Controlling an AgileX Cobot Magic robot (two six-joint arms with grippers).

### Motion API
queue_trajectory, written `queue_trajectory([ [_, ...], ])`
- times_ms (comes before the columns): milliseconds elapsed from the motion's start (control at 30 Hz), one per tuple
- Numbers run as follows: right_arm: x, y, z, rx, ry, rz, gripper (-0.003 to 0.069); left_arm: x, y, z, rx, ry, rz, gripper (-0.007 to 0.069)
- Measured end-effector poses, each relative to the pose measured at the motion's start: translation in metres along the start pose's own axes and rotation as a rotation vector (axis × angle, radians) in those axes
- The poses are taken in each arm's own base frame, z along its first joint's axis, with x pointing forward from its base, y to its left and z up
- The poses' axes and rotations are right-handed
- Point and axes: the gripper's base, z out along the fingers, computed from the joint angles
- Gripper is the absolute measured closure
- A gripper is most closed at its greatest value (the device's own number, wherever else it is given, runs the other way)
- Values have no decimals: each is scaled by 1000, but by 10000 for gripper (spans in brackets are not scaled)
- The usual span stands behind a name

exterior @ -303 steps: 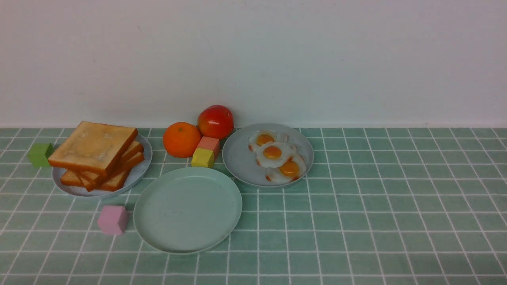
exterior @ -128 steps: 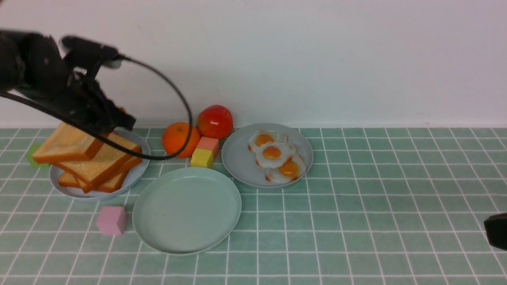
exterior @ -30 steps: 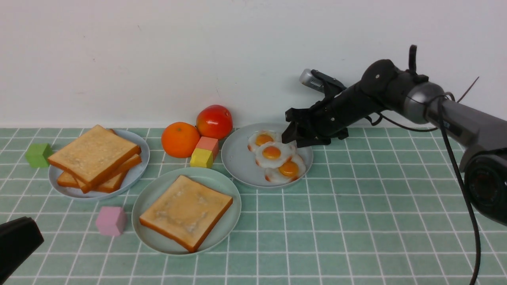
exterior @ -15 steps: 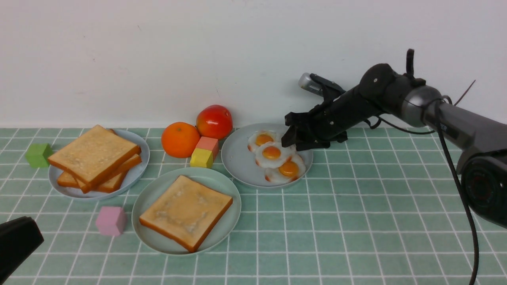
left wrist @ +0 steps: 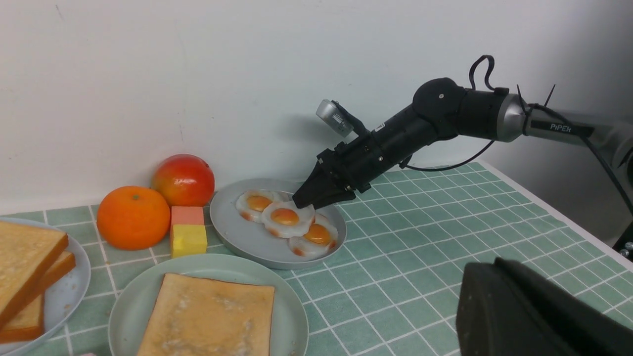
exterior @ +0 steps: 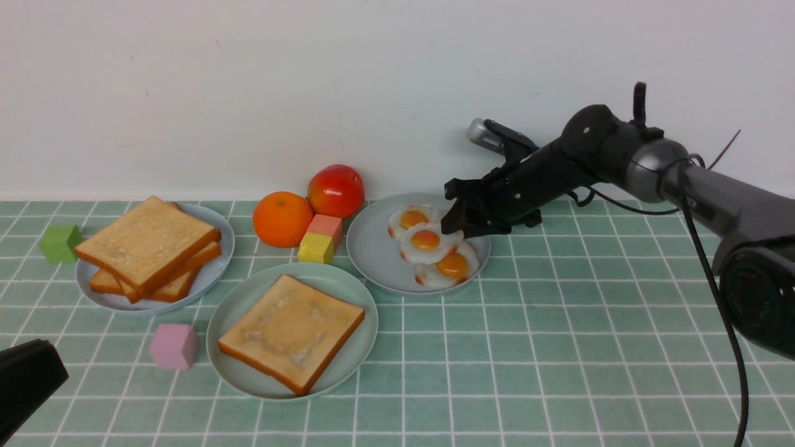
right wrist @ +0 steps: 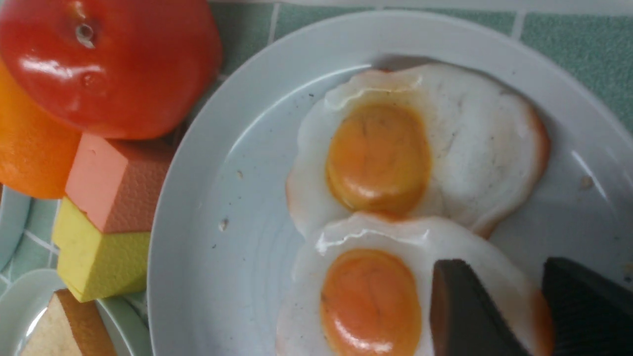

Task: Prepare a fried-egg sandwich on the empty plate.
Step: Use the right arm to grab a fried egg, then use the right arm to place the fried egg on the slice of bread in the middle

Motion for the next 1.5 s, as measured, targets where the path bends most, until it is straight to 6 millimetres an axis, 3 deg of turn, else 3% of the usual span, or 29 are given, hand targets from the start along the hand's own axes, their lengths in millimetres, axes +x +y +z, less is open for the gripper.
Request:
queue_trajectory([
  [167, -4, 4, -4, -27, -23, 18, 610, 0, 0, 0, 0, 0, 0, 634],
  [333, -11, 19, -21, -59, -35, -8, 606, 3, 1, 0, -14, 37, 1, 634],
  [600, -22, 84, -107, -148, -27, -188, 606, 13, 9, -1, -93, 143, 90, 631],
  [733, -9, 114, -127, -212, 73, -250, 606, 14, 14, -2, -137, 168, 157, 630],
  [833, 6, 146, -118, -286, 131, -284, 606, 16, 17, -3, -170, 195, 196, 629],
  [867, 7, 148, -118, -290, 133, -287, 606, 16, 17, -3, -170, 195, 196, 629],
  [933, 23, 177, -105, -332, 176, -328, 606, 17, 19, -4, -190, 214, 216, 627],
  [1033, 35, 195, -94, -367, 211, -349, 606, 18, 20, -4, -204, 228, 227, 627],
  [1133, 56, 215, -67, -404, 268, -361, 606, 18, 22, -5, -219, 235, 246, 624],
  [1367, 75, 194, 1, -407, 314, -256, 606, 18, 23, -5, -225, 236, 256, 620],
  [1500, 78, 181, 23, -389, 299, -224, 606, 18, 23, -5, -225, 236, 256, 617],
])
